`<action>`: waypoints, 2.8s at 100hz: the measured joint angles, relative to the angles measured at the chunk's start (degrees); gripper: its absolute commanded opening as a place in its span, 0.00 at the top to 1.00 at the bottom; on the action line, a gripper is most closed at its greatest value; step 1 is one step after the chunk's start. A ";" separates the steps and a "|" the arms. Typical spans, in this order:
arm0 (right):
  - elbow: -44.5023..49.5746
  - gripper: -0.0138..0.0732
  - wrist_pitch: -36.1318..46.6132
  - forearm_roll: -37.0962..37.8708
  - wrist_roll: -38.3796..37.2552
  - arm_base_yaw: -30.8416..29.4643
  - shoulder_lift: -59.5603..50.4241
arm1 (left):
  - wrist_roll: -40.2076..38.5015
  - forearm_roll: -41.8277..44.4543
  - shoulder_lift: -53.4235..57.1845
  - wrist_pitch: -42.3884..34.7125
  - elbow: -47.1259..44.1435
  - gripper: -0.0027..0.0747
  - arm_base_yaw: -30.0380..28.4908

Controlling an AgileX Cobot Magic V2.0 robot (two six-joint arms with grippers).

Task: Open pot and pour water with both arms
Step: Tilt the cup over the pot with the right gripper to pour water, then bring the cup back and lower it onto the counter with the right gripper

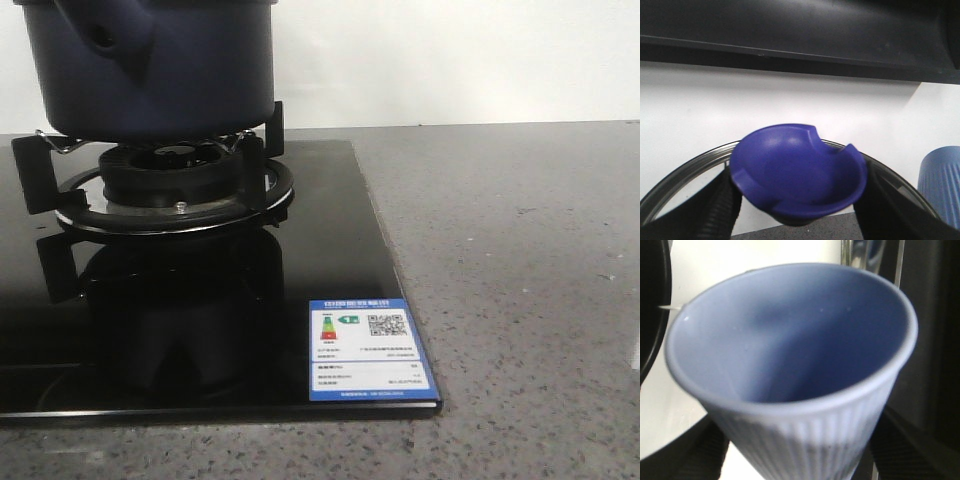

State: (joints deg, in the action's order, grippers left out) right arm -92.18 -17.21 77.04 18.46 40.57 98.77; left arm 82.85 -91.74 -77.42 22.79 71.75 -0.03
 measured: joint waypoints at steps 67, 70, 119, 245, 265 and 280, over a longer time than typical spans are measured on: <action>0.00 0.38 -6.40 -2.74 -17.59 0.00 -0.47 | 0.00 0.00 0.00 0.00 0.00 0.43 0.00; 0.00 0.38 -7.24 -2.86 -19.51 0.00 -0.75 | 0.00 0.00 0.00 0.00 0.00 0.43 0.00; -0.26 0.38 -26.94 -9.73 -52.34 -4.38 -8.09 | 0.00 -0.22 0.00 1.03 0.00 0.43 0.00; 39.61 0.46 8.08 -33.05 -64.57 -23.98 -25.21 | 0.00 0.33 0.00 13.34 0.12 0.43 0.00; 43.26 0.46 14.36 -33.98 -64.80 -26.48 -25.21 | 0.00 0.43 0.00 13.34 0.12 0.43 0.00; 45.46 0.46 17.21 -34.11 -64.80 -28.06 -25.21 | 0.00 0.43 0.00 13.34 0.12 0.43 0.00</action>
State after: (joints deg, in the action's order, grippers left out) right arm -46.72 0.00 42.93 -46.34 12.50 73.56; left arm 82.85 -91.31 -77.42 36.13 71.87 -0.03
